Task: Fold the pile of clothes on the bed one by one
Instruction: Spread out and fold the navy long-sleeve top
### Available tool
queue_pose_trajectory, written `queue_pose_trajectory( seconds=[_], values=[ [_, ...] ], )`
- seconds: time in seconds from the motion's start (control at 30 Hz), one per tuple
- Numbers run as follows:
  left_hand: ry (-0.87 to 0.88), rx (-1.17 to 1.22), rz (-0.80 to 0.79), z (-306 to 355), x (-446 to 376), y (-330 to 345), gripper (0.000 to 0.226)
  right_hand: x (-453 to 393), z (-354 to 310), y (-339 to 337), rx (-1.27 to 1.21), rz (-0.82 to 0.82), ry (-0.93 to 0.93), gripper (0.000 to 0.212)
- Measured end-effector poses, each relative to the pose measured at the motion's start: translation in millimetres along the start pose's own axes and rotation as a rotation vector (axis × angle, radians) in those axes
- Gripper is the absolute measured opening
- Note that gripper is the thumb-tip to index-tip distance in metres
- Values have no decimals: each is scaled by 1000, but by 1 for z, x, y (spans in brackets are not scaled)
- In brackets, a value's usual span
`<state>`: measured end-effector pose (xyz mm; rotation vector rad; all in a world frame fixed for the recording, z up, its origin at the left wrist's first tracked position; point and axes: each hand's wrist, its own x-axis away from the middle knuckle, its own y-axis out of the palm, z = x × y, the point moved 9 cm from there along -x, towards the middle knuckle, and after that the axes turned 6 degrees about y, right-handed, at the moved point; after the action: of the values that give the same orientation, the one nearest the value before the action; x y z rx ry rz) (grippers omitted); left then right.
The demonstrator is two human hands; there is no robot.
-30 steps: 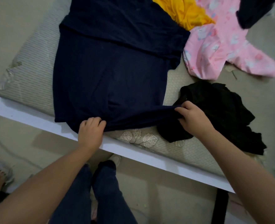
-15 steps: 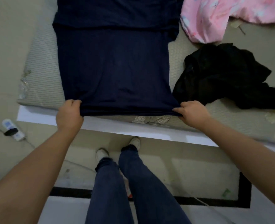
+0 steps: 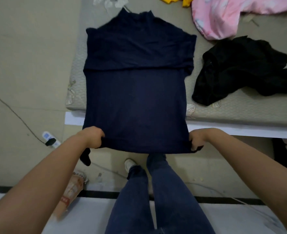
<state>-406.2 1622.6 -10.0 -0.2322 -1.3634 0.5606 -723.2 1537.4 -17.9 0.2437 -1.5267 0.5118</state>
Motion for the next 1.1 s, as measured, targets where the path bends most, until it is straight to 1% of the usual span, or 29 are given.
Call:
queue_pose_trajectory(
  seconds=[0.03, 0.07, 0.13, 0.2, 0.27, 0.33, 0.4, 0.47, 0.57, 0.63, 0.73, 0.8, 0.87, 1.0, 1.1],
  values=[
    [-12, -24, 25, -4, 6, -7, 32, 7, -4, -11, -9, 65, -3, 12],
    [-32, -48, 106, -10, 11, -23, 34, 13, -7, -27, -3, 183, -2, 17],
    [-72, -52, 368, -21, 20, -65, 38, 28, -4, -69, -22, 502, 35, 27],
    [-87, -72, 614, -26, 31, -110, 34, 50, 3, -113, -49, 790, 75, 29],
    [-97, -105, 757, -26, 38, -145, 28, 72, 12, -148, -49, 1008, 112, 29],
    [-124, -125, 838, -28, 38, -181, 23, 90, 28, -184, -70, 1151, 171, 28],
    [-174, -120, 874, -31, 30, -218, 19, 95, 47, -216, -117, 1207, 247, 26],
    [-197, -131, 912, -31, 19, -255, 16, 91, 65, -247, -195, 1221, 298, 24],
    [-215, -144, 968, -30, -1, -304, 16, 75, 83, -294, -275, 1220, 316, 26],
    [-257, -146, 959, -35, -18, -329, 18, 64, 92, -325, -300, 1217, 301, 27],
    [-328, -143, 891, -46, -49, -352, 19, 46, 102, -367, -327, 1237, 274, 27],
    [-361, -123, 863, -54, -70, -363, 21, 33, 109, -391, -388, 1254, 250, 31],
    [-399, -91, 852, -64, -92, -376, 23, 17, 114, -411, -400, 1253, 257, 30],
    [-430, -65, 883, -79, -138, -406, 23, -17, 124, -443, -401, 1254, 309, 17],
    [-423, -70, 918, -88, -176, -427, 24, -43, 135, -467, -396, 1278, 372, 17]
  ],
)
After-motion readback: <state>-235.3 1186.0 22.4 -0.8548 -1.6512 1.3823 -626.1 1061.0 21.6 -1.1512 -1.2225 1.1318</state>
